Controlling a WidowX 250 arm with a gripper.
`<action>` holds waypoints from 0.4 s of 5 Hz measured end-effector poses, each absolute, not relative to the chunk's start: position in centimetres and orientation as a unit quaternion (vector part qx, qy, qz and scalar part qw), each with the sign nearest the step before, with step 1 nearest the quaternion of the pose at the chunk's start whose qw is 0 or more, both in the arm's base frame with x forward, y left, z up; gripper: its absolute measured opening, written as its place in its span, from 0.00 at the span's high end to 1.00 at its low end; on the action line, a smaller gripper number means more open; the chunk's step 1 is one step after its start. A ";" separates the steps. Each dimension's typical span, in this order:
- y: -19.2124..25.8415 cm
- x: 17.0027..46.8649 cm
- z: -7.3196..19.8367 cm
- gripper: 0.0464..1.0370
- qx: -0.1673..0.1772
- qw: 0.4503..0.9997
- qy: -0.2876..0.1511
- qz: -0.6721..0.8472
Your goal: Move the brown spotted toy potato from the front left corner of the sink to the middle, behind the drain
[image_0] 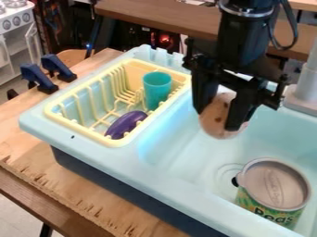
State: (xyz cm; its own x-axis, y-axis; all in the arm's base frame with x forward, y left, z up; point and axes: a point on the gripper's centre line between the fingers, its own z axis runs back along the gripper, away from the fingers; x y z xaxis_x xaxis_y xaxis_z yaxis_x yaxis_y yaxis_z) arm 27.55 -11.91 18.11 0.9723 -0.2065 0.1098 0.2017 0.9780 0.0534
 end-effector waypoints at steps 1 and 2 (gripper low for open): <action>-12.1 29.2 14.9 0.40 0.009 0.995 -0.019 -0.100; -10.9 30.4 13.7 0.40 -0.014 0.997 -0.021 -0.075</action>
State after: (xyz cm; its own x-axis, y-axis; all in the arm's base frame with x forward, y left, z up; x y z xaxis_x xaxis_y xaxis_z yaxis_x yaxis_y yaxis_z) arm 30.44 -10.90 13.73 0.9878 -0.1493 0.0438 0.1505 0.9883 -0.0247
